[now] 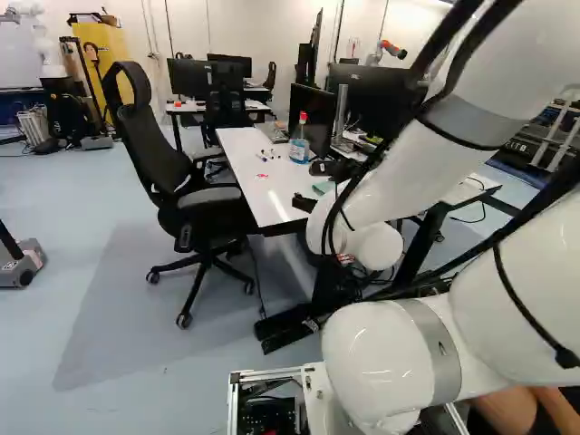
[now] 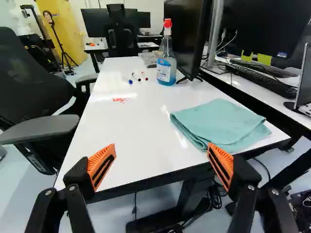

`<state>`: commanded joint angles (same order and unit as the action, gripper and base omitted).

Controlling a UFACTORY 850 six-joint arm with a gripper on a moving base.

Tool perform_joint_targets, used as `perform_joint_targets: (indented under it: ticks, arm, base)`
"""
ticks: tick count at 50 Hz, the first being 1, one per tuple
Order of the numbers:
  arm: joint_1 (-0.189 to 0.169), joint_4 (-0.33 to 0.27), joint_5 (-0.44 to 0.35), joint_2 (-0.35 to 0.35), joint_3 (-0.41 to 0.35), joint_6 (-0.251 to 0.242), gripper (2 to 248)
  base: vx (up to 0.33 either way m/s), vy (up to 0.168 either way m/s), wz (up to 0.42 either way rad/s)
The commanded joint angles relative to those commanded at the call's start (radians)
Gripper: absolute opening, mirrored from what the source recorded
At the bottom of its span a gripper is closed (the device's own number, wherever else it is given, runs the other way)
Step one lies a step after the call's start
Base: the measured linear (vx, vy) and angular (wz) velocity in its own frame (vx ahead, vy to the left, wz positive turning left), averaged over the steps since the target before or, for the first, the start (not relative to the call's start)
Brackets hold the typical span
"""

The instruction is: Clean the table with the green towel

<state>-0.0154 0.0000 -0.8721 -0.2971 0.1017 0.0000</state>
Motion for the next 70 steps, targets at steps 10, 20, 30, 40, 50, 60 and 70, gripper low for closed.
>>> perform_joint_targets:
  ticks: [10,20,30,40,50,60,70]
  arm:
    - [-0.024,0.000,0.010,-0.005,0.021,0.000,247]
    - [-0.055,0.000,0.030,0.028,0.052,0.000,247]
    - [-0.090,0.000,0.054,0.072,0.089,0.000,247]
    - [-0.122,0.000,0.076,0.118,0.131,0.000,247]
    - [-0.154,0.000,0.098,0.166,0.175,0.000,247]
    - [-0.180,0.000,0.118,0.216,0.221,0.000,247]
    - [-0.203,0.000,0.128,0.265,0.270,0.000,247]
  base:
    - [0.000,0.000,0.000]
    - [0.000,0.000,0.000]
    - [0.000,0.000,0.000]
    - [0.000,0.000,0.000]
    - [0.000,0.000,0.000]
    - [0.000,0.000,0.000]
    - [0.000,0.000,0.000]
